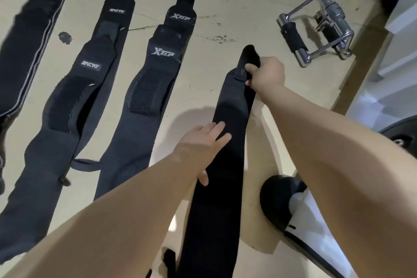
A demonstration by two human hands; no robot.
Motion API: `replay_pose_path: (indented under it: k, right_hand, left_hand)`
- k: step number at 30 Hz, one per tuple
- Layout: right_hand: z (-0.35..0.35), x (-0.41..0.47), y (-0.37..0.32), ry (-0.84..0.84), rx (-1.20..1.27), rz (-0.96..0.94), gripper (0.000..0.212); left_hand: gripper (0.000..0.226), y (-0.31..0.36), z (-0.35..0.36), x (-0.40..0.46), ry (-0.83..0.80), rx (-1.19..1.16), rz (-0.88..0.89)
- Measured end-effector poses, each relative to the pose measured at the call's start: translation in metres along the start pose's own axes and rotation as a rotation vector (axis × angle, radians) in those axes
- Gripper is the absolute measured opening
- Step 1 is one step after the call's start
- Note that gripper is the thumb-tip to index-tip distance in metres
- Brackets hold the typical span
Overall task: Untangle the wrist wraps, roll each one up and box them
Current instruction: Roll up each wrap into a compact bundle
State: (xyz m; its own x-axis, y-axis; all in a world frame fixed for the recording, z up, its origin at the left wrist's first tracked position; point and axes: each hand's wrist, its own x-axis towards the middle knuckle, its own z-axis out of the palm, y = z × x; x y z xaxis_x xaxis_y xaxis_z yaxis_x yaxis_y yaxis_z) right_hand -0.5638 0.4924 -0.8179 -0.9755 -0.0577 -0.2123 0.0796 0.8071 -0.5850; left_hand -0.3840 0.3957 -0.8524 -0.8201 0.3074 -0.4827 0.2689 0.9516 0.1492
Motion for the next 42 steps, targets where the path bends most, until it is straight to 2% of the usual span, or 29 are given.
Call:
replay_pose_path:
  k: [2, 6, 8, 9, 11, 12, 15, 17, 20, 21, 23, 25, 26, 28, 31, 33, 35, 38, 40, 42]
  right_hand:
    - [0.002, -0.002, 0.000, 0.034, 0.225, 0.088, 0.037]
    - [0.006, -0.010, 0.006, 0.058, 0.595, 0.199, 0.033]
    - [0.009, -0.014, 0.009, -0.006, 0.734, 0.189, 0.022]
    - [0.009, -0.017, 0.010, -0.078, 0.738, 0.186, 0.033]
    - [0.011, -0.030, 0.017, -0.168, 0.634, 0.173, 0.061]
    - [0.014, -0.041, 0.020, -0.178, 0.572, 0.160, 0.064]
    - [0.019, -0.098, 0.035, -0.198, 0.348, 0.074, 0.057]
    - [0.020, -0.138, 0.048, -0.251, 0.170, 0.016, 0.053]
    - [0.015, -0.195, 0.066, -0.307, -0.128, -0.028, 0.051]
    - [0.014, -0.212, 0.073, -0.309, -0.245, -0.097, 0.049]
    - [0.010, -0.244, 0.083, -0.329, -0.484, -0.373, 0.040]
    - [0.008, -0.275, 0.087, -0.489, -0.628, -0.598, 0.036]
    - [0.010, -0.290, 0.089, -0.586, -0.665, -0.626, 0.038]
    - [0.018, -0.315, 0.096, -0.680, -0.656, -0.550, 0.041]
    - [0.028, -0.344, 0.109, -0.618, -0.482, -0.265, 0.045]
    - [0.031, -0.361, 0.114, -0.609, -0.417, -0.161, 0.051]
    - [0.027, -0.374, 0.113, -0.624, -0.453, -0.177, 0.049]
    - [0.018, -0.382, 0.114, -0.592, -0.560, -0.341, 0.044]
    - [0.009, -0.384, 0.111, -0.644, -0.402, -0.345, 0.036]
    - [0.000, -0.383, 0.103, -0.754, -0.118, -0.204, 0.024]
  left_hand:
    - [0.125, 0.001, 0.000, 0.000, -0.008, 0.012, -0.008]
    - [0.127, 0.003, -0.002, 0.001, -0.035, 0.037, -0.021]
    - [0.125, 0.003, 0.000, 0.002, -0.043, 0.050, -0.033]
    - [0.125, 0.004, 0.001, 0.002, -0.046, 0.060, -0.040]
    - [0.124, 0.006, 0.001, 0.002, -0.063, 0.092, -0.063]
    - [0.124, 0.008, 0.000, 0.002, -0.074, 0.116, -0.086]
    - [0.123, 0.019, -0.004, -0.006, -0.082, 0.193, -0.166]
    - [0.114, 0.029, -0.001, -0.018, -0.001, 0.163, -0.234]
    - [0.083, 0.047, 0.012, -0.050, 0.141, -0.062, -0.323]
    - [0.073, 0.052, 0.017, -0.061, 0.162, -0.144, -0.331]
    - [0.045, 0.059, 0.030, -0.085, 0.171, -0.313, -0.326]
    - [0.018, 0.061, 0.042, -0.111, 0.129, -0.451, -0.283]
    - [0.016, 0.064, 0.046, -0.125, 0.090, -0.483, -0.244]
    - [0.019, 0.067, 0.060, -0.149, 0.043, -0.453, -0.215]
    - [0.016, 0.074, 0.087, -0.175, 0.034, -0.526, -0.295]
    - [0.016, 0.083, 0.100, -0.189, -0.042, -0.583, -0.337]
    - [0.023, 0.096, 0.106, -0.201, -0.066, -0.685, -0.391]
    - [0.041, 0.114, 0.106, -0.213, -0.098, -0.928, -0.484]
    - [0.041, 0.123, 0.103, -0.215, -0.150, -1.007, -0.483]
    - [0.033, 0.127, 0.096, -0.213, -0.143, -1.045, -0.455]
